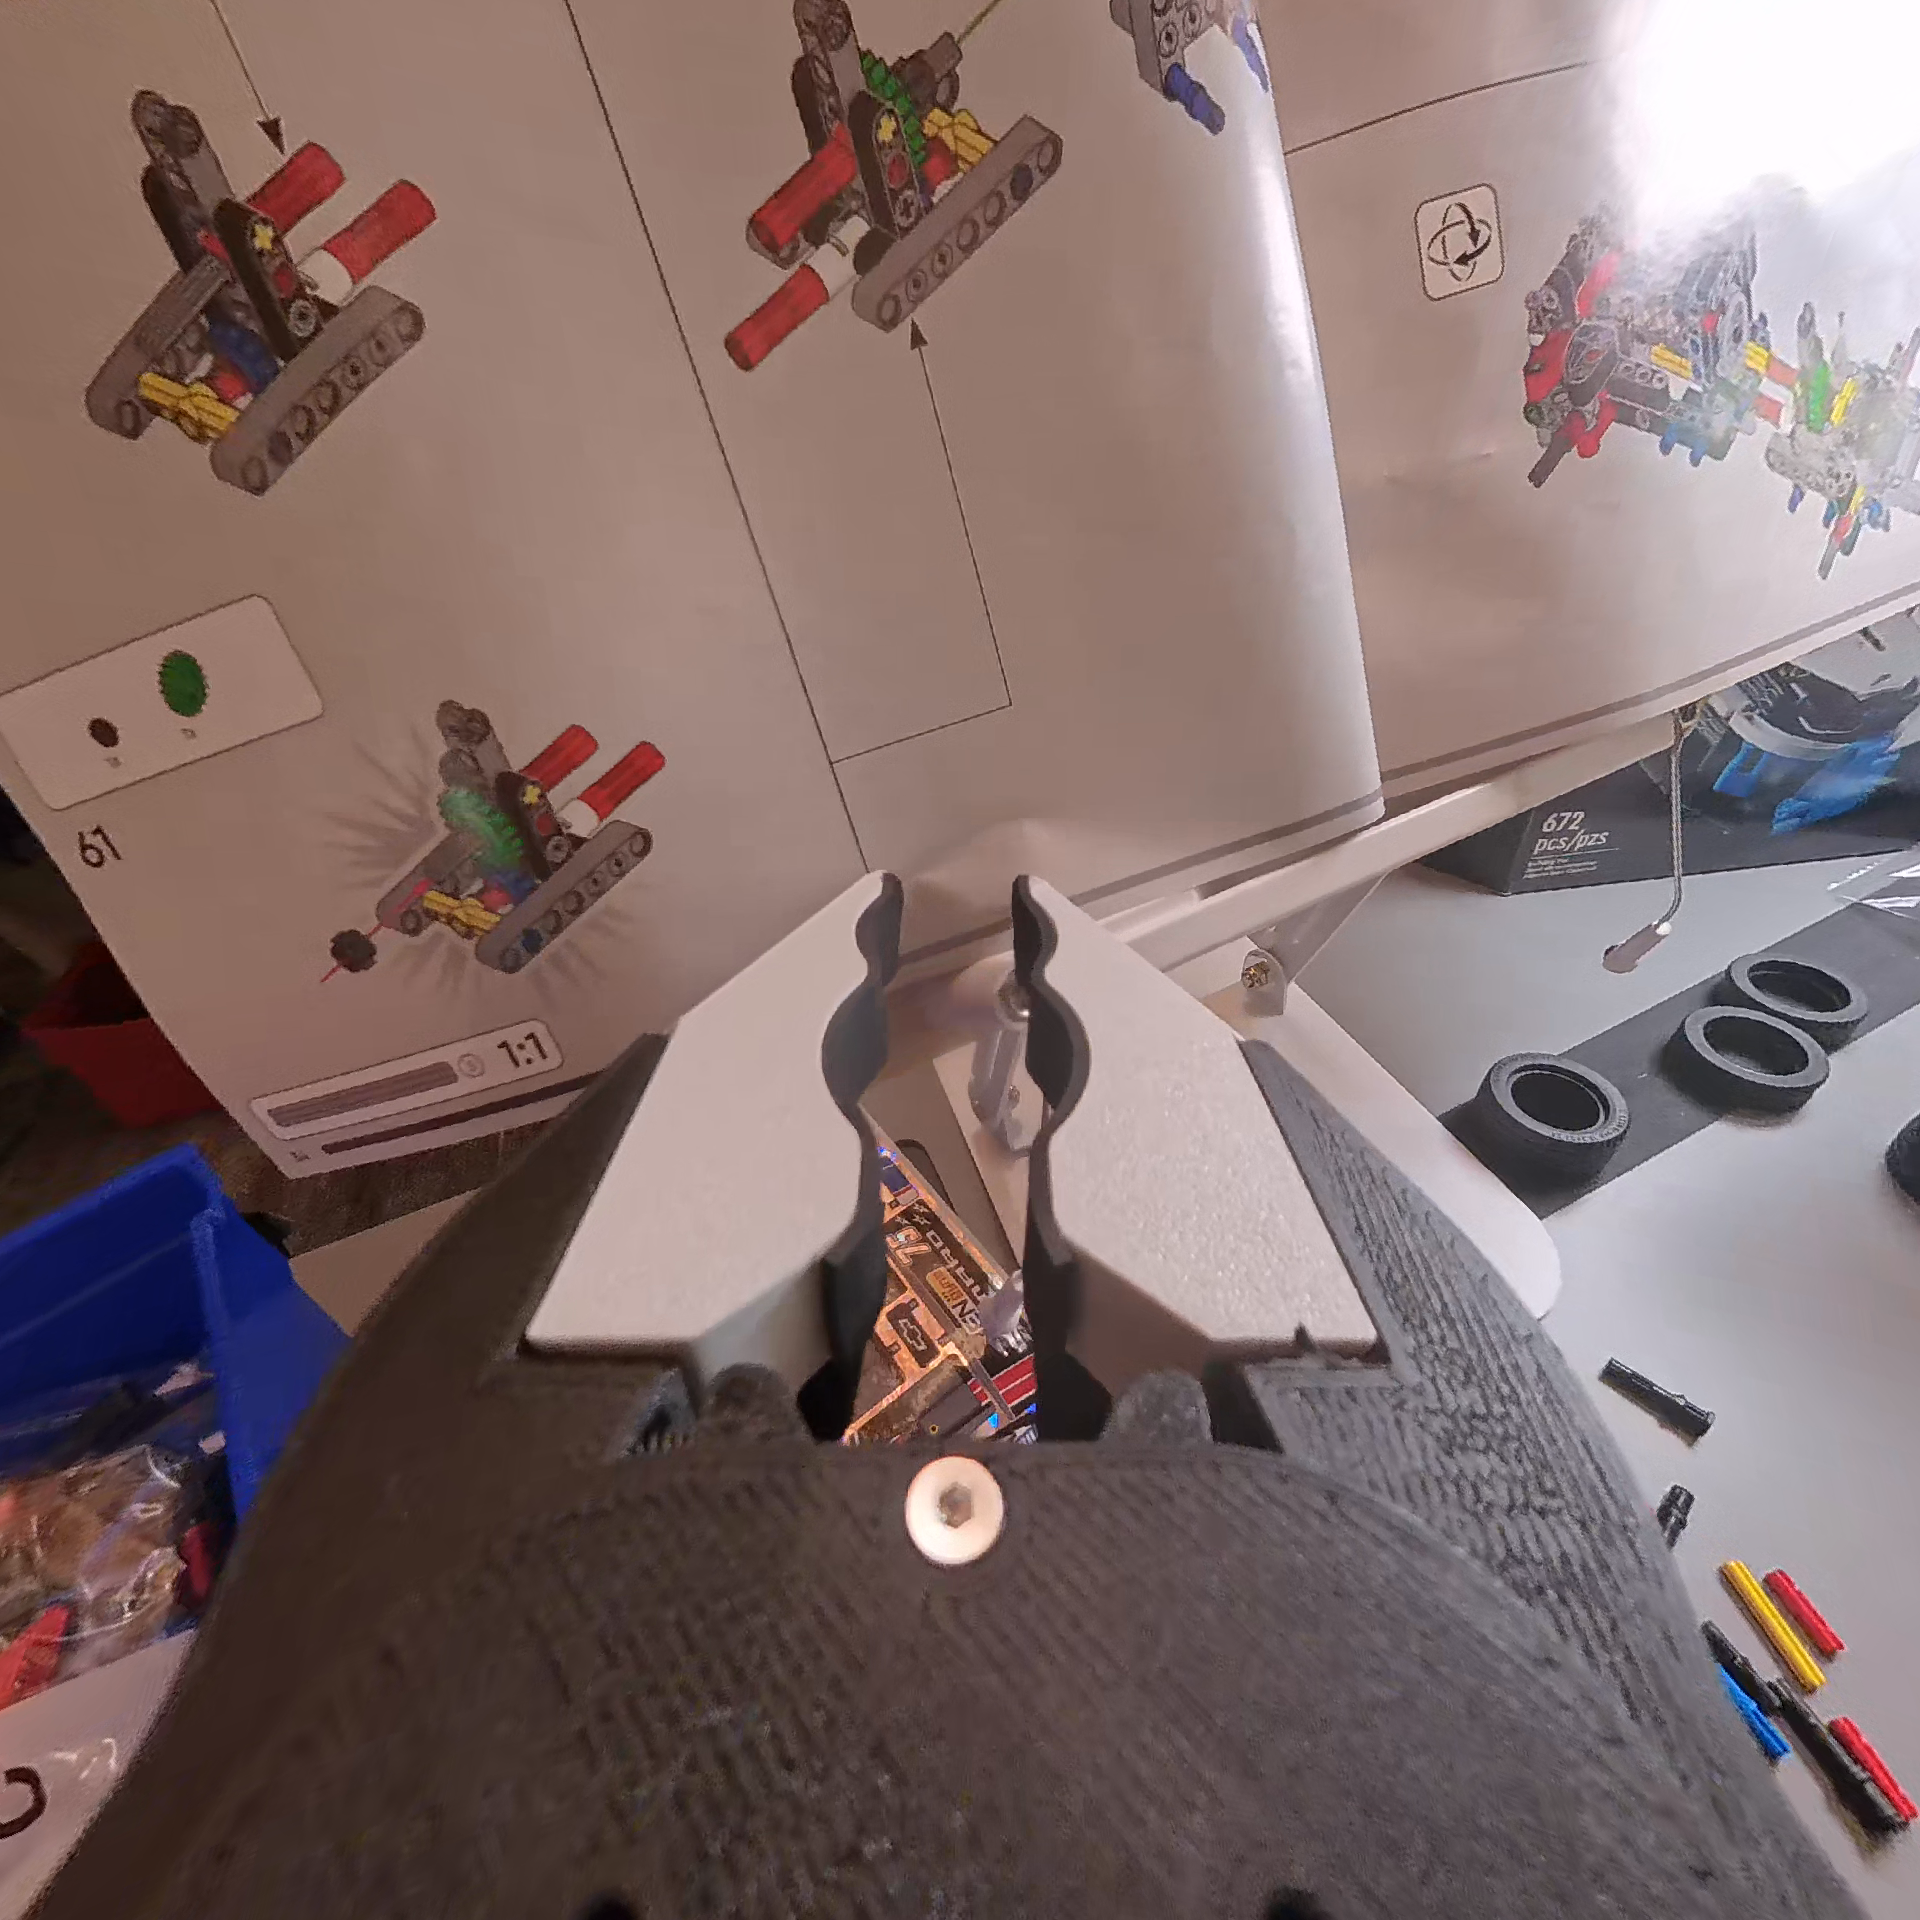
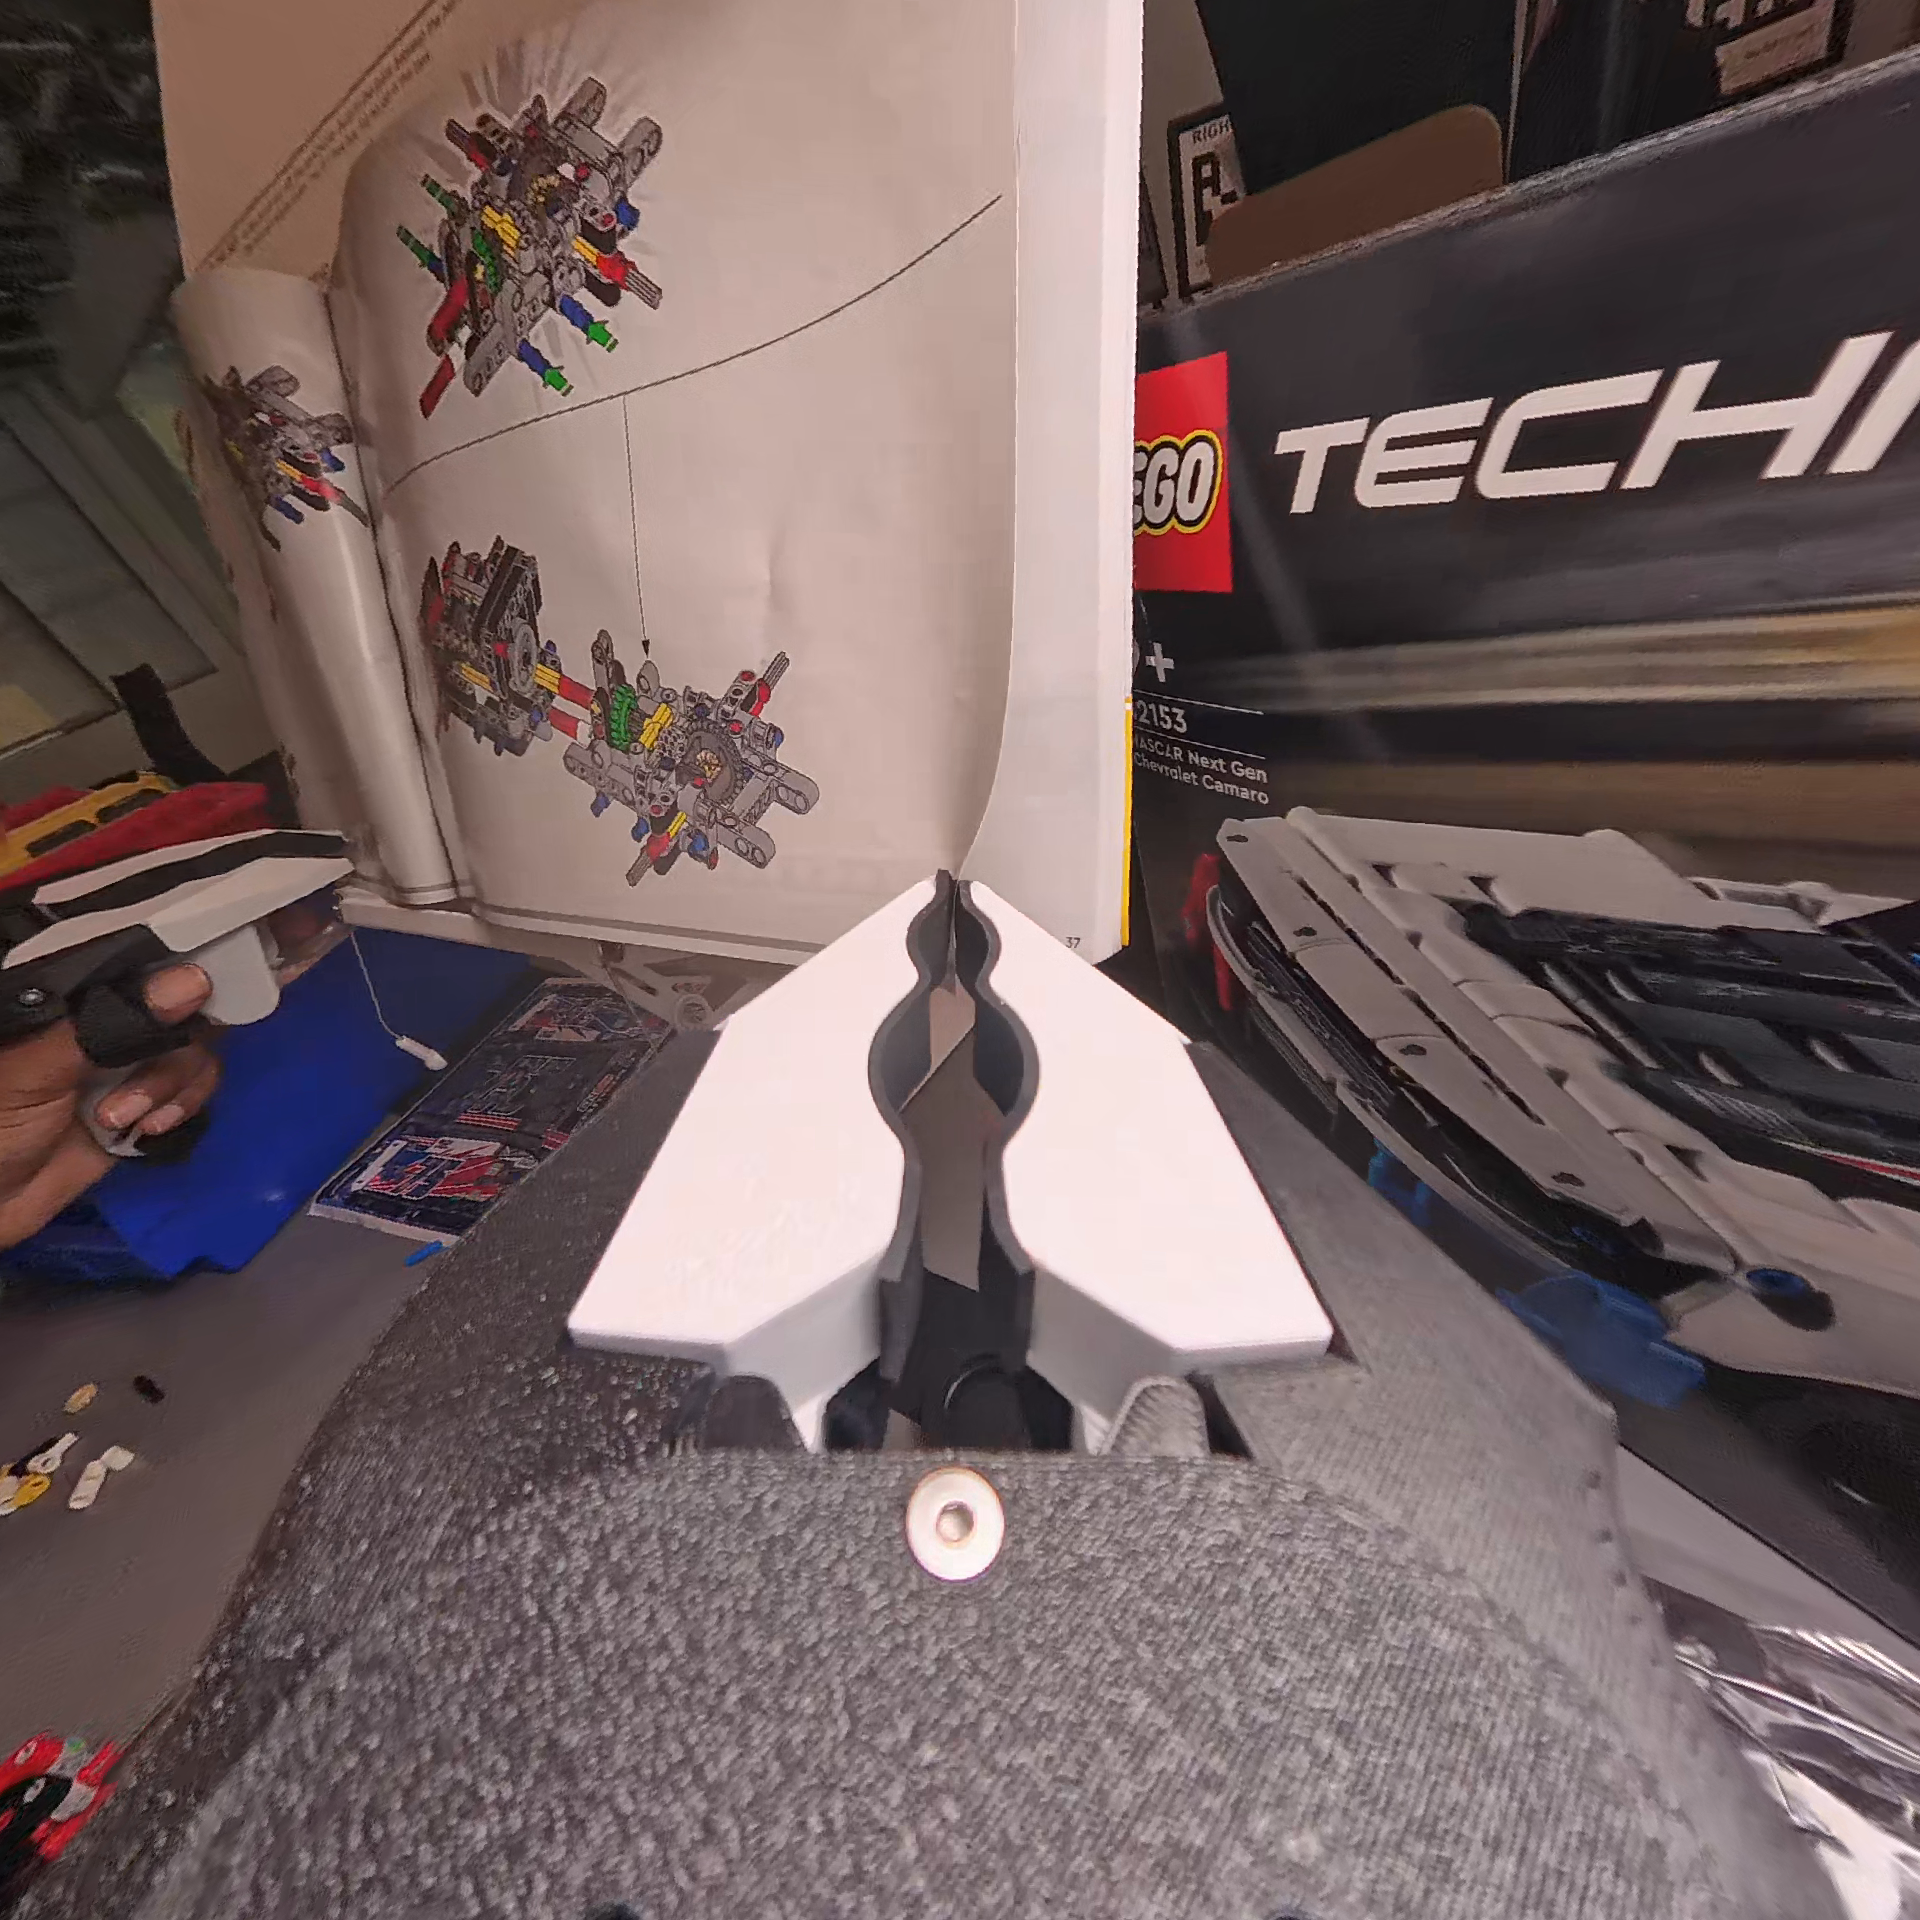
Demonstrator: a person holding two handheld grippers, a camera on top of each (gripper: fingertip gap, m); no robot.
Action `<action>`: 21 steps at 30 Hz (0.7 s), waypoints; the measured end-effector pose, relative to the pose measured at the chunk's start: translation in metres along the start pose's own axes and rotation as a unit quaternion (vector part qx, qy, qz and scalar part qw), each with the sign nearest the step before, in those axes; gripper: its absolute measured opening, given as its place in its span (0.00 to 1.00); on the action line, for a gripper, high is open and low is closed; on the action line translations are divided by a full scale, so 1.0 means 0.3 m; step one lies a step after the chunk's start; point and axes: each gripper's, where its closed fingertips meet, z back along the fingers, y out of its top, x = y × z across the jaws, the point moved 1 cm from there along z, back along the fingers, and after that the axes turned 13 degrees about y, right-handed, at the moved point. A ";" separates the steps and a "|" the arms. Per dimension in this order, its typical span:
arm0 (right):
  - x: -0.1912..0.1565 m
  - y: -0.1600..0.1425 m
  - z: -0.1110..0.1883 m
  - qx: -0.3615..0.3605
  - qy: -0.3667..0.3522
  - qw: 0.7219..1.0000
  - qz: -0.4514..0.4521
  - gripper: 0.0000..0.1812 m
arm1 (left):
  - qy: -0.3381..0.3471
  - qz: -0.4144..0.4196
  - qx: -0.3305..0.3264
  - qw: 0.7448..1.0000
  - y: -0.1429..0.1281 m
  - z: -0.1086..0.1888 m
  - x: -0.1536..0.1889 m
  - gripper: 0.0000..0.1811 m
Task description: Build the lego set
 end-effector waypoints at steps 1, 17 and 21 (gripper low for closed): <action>0.003 -0.002 -0.003 0.000 -0.004 1.000 -0.001 0.00 | 0.002 -0.001 0.001 1.000 -0.002 0.001 0.000 0.12; -0.012 0.002 0.027 0.005 -0.008 1.000 0.024 0.00 | 0.014 -0.014 0.002 1.000 -0.007 0.005 0.007 0.16; -0.016 0.002 0.030 0.010 -0.004 1.000 0.026 0.00 | 0.016 -0.018 0.001 1.000 -0.007 0.005 0.006 0.16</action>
